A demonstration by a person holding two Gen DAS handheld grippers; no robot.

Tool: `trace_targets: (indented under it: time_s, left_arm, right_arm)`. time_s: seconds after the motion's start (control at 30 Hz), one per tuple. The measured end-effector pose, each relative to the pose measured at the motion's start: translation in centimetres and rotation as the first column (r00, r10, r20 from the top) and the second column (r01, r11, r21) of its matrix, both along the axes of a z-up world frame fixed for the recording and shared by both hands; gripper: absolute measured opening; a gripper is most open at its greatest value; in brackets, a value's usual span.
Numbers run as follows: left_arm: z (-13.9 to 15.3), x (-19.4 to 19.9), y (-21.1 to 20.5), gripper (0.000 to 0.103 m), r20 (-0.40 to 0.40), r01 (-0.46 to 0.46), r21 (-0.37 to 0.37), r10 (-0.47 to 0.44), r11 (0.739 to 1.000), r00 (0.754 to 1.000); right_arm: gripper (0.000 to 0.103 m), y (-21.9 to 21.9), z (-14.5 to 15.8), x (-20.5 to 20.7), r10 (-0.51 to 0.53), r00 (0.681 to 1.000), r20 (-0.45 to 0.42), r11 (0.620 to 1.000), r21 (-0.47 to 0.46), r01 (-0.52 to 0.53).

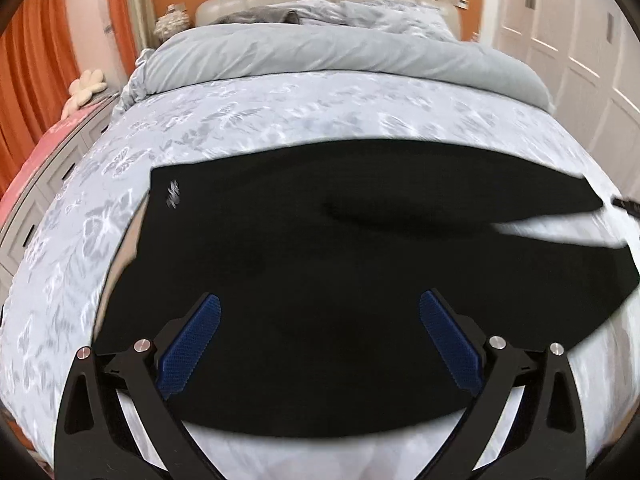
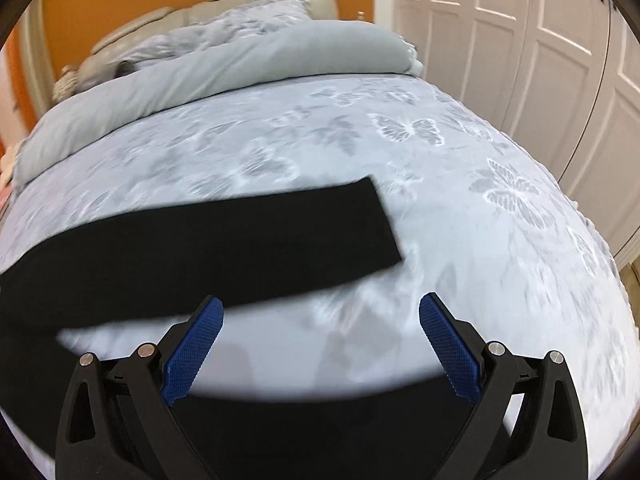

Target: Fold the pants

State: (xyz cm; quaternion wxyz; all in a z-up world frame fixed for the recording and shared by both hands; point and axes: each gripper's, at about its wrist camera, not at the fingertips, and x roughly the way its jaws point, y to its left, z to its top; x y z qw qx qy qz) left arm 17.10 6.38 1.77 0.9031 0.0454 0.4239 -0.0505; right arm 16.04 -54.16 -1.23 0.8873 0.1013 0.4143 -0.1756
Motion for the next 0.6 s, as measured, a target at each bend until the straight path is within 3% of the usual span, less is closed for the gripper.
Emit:
trace_targets:
  time_s: [0.17,0.3,0.4,0.43,0.53,0.6]
  left_arm:
    - [-1.3,10.4,4.5,0.098,-0.075,-0.060,0.003,0.060,0.998,0.995]
    - [-3.2,18.3,9.7,0.098,-0.138,-0.184,0.014,0.184,0.983,0.973]
    - [-4.5,22.2,13.4,0.098,-0.174,-0.293,0.034,0.294,0.956,0.940]
    - [-4.9,23.5,15.0,0.098,-0.188,-0.336,0.002,0.330,0.942,0.925]
    - [-6.2,25.7,17.3,0.098,-0.254,-0.384,-0.079,0.354,0.920,0.900]
    - [-7.3,26.7,17.8,0.098,-0.294,-0.380,-0.083,0.342,0.921,0.893]
  right_arm:
    - [0.097,-4.4,-2.4,5.9,-0.007,1.000,-0.018,0.998,0.059,0.008]
    - [0.097,-5.8,-4.2,9.3,0.003,0.999,-0.044,0.996,0.085,0.001]
    - [0.097,-6.7,-5.2,10.8,-0.004,0.999,-0.046,0.993,0.115,0.009]
    - [0.097,-7.0,-5.5,11.2,-0.007,0.999,-0.049,0.992,0.127,0.014]
    - [0.097,-7.4,-6.1,12.1,-0.012,0.998,-0.061,0.990,0.137,0.020]
    - [0.097,-7.2,-6.6,12.6,-0.008,0.997,-0.078,0.990,0.136,0.018]
